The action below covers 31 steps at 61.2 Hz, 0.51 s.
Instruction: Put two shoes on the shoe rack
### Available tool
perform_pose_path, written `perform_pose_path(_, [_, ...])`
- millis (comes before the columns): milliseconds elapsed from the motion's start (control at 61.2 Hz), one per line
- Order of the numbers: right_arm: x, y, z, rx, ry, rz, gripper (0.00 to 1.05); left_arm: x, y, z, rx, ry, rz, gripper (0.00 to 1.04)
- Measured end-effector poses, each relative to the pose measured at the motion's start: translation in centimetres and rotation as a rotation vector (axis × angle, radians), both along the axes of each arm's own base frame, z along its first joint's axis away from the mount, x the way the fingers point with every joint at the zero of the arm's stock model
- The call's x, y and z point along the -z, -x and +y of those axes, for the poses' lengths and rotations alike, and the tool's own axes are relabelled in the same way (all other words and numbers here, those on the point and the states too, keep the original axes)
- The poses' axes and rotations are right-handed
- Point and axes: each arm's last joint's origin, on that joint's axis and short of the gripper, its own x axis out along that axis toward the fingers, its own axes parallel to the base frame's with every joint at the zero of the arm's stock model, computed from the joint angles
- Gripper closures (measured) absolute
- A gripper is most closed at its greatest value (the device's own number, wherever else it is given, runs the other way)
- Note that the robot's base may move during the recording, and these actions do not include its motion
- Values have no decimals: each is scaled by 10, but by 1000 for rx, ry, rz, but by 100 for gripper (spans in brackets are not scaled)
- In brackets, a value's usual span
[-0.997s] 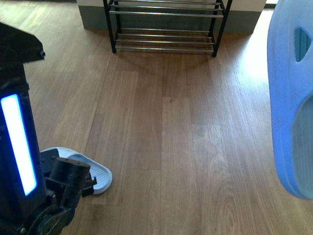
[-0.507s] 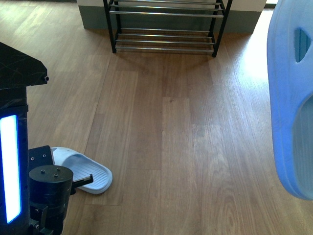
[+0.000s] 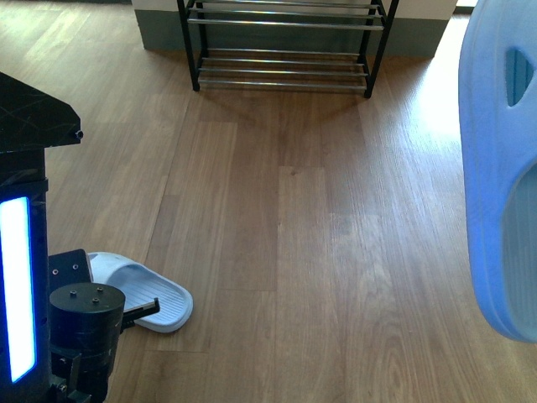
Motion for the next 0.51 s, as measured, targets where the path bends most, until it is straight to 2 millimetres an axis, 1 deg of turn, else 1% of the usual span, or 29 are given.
perform_pose_path(49, [0,0,0,0,0,0,103,0,0,0,0,0,0,91])
perform_pose_path(82, [0,0,0,0,0,0,103,0,0,0,0,0,0,82])
perform_pose_path(114, [0,0,0,0,0,0,103,0,0,0,0,0,0,78])
perform_pose_path(163, [0,0,0,0,0,0,103,0,0,0,0,0,0,73])
perform_pose_path(180, [0,0,0,0,0,0,103,0,0,0,0,0,0,68])
perform_pose_path(229, [0,0,0,0,0,0,103,0,0,0,0,0,0,63])
perform_pose_path(245, [0,0,0,0,0,0,103,0,0,0,0,0,0,59])
perform_pose_path(278, [0,0,0,0,0,0,103,0,0,0,0,0,0,56])
perform_pose_path(311, [0,0,0,0,0,0,103,0,0,0,0,0,0,50])
perform_pose_path(360, [0,0,0,0,0,0,103,0,0,0,0,0,0,46])
perform_pose_path(441, [0,0,0,0,0,0,103,0,1,0,0,-1,2,27])
perform_pose_path(458, [0,0,0,0,0,-2,103,0,1,0,0,-1,2,25])
perform_pose_path(507, [0,0,0,0,0,-1,103,0,1,0,1,0,2,15])
